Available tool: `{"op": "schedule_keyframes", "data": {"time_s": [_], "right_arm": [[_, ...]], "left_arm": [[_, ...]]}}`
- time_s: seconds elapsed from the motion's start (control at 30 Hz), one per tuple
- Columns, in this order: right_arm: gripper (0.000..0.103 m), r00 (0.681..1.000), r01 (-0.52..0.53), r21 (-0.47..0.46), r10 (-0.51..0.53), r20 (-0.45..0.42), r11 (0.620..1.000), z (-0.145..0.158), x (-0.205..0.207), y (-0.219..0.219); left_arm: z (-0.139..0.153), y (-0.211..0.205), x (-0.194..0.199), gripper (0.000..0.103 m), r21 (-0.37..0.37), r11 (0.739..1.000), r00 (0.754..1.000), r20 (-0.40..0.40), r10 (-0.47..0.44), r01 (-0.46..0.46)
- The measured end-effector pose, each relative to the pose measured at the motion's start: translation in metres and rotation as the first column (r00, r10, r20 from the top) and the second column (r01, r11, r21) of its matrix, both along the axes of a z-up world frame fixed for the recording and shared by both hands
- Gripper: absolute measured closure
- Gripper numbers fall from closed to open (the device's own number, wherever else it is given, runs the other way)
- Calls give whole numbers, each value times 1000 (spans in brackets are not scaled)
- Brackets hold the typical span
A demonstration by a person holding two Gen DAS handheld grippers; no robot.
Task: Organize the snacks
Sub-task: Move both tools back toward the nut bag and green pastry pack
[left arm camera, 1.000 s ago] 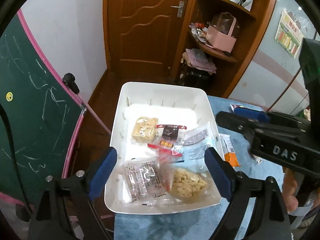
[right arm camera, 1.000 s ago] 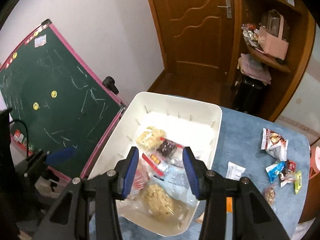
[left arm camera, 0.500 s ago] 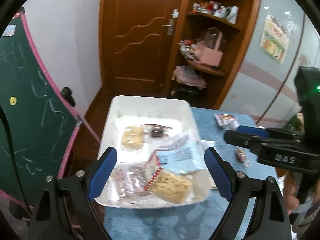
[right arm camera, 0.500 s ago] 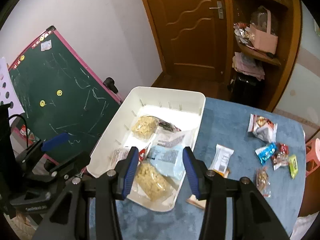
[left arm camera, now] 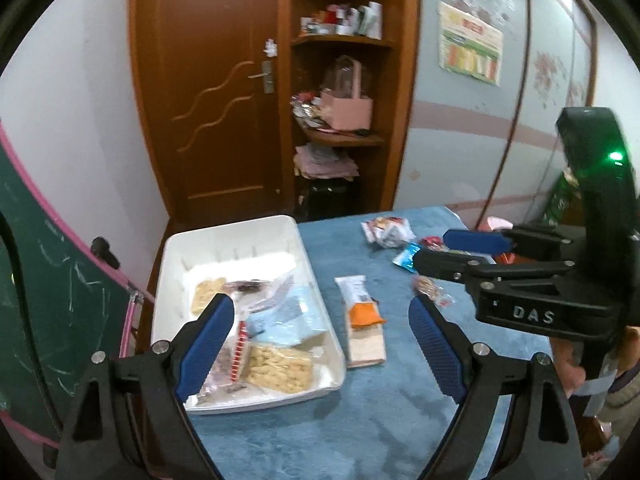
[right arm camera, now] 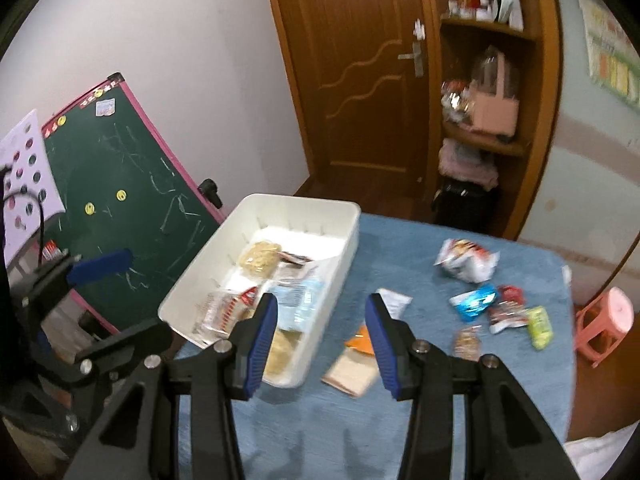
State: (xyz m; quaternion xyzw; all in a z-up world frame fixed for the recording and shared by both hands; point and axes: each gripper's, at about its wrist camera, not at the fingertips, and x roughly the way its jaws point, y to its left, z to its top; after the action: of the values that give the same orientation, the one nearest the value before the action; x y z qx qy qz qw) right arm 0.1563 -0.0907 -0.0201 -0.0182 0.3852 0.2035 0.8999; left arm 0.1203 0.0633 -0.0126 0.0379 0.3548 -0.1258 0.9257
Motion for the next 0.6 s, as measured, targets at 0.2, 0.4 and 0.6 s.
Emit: {"op": "schedule_keyframes", "data": {"time_s": [0.2,0.4,0.6], "right_arm": [[56,996,12,-59,-7,85,998,21,-28,-45],[30,983,79,-54,-68,168,995,39,-41,-100],[30,971,187,-76,-173,167,979,34,-18,-146]], "left_arm": [[0,-42,12,14,-47,998,996,-80,-46,43],[-4,-90,23,14,-40,995,992,-89,-93,90],[-12,-147,40,14,91,994,998,-29,-52,55]]}}
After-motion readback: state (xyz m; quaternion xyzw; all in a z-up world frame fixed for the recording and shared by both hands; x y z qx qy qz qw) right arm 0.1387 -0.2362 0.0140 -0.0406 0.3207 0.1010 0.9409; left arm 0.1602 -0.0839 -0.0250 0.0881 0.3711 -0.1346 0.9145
